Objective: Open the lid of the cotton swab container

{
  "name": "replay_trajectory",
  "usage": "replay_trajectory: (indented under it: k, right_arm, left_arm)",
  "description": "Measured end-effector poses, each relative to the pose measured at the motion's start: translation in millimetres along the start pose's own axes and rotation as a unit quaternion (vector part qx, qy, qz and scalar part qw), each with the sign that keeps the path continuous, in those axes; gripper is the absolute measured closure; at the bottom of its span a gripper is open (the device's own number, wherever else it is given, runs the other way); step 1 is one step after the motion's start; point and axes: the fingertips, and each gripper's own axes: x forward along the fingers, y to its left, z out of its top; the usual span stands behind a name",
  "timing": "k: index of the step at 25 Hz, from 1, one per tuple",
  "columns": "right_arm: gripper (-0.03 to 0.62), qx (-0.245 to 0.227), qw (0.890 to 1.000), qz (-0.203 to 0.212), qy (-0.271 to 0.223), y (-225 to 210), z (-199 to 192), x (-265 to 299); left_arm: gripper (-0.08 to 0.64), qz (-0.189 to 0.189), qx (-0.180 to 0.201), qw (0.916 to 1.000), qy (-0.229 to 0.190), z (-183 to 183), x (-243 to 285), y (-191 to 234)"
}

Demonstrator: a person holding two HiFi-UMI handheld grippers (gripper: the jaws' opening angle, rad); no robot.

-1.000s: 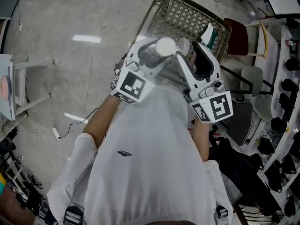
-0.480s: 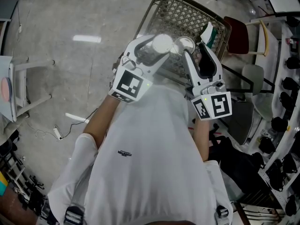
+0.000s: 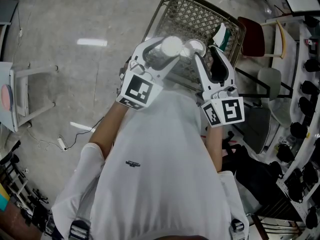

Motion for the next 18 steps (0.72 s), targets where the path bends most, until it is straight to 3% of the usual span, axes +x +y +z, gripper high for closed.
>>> replay_trajectory:
  k: [11,18]
  right_arm:
    - [0.396,0.006,0.999,0.01,-0.043,3.4,30.7,-1.4]
    - [0.399,-0.014,0.998,-0.029,-0.063,-15.5,45.4,-14.4]
  left_arm:
    - [0.324,0.005,0.002,1.0,0.008,-4.9,-1.3,5.6]
    - [0.322,0.011,0.002,0.9999,-0.002,0.7,-5.6,10.9]
